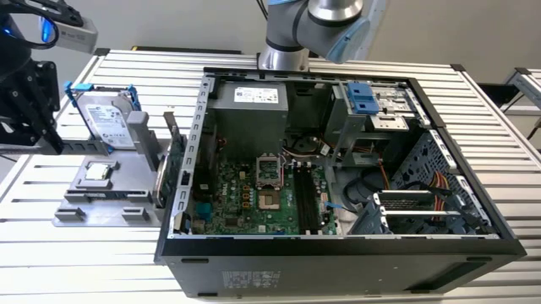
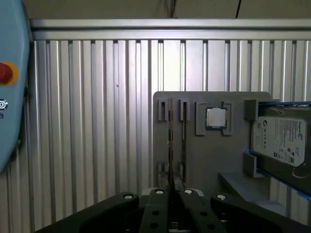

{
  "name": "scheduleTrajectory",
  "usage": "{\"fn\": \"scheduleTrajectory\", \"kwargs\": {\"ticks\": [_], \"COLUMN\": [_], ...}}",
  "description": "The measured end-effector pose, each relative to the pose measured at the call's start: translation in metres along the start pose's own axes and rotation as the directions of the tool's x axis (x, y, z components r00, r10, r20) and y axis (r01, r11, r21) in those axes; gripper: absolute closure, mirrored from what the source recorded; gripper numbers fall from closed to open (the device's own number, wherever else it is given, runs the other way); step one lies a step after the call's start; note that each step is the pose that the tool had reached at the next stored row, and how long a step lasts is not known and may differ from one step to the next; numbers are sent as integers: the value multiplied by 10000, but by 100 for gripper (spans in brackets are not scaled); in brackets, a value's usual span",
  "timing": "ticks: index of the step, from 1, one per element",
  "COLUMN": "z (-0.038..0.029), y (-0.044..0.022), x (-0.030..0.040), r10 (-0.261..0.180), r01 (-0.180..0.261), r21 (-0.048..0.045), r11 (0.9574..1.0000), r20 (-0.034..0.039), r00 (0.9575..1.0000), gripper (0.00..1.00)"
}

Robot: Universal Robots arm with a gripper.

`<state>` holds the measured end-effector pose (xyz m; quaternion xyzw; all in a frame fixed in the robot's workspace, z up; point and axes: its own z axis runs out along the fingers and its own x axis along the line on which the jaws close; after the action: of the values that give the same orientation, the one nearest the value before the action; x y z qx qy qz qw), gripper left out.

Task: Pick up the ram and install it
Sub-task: 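Pick up the ram and move it above insertion slot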

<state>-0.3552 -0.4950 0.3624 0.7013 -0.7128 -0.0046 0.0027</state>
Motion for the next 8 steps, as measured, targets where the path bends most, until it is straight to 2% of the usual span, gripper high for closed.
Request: {"fn": "scheduleTrajectory", "kwargs": {"ticks": [8], "z": [-100], "y": [1], "x": [0], "r10": [0], "r01": [0], "r21": [0], "r11": [10000], "r20": [0], "r00": [10000], "gripper": [100]}}
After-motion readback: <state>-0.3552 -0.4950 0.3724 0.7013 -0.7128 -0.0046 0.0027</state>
